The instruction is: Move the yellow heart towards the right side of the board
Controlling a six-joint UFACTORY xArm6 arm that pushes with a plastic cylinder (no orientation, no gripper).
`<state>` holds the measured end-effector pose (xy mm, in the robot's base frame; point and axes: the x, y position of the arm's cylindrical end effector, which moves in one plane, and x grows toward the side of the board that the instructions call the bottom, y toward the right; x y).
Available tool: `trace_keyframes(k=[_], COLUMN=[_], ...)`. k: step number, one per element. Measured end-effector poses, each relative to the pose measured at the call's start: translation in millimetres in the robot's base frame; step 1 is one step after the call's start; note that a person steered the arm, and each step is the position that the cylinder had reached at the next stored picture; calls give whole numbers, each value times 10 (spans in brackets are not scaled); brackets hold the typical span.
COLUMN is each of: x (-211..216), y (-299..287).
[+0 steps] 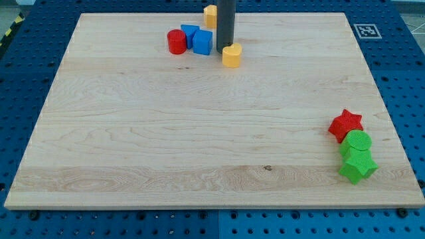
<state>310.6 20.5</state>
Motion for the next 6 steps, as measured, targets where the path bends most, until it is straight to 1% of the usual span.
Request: trace_keyframes(k=[3, 6], x=[5, 568], y=[15, 34])
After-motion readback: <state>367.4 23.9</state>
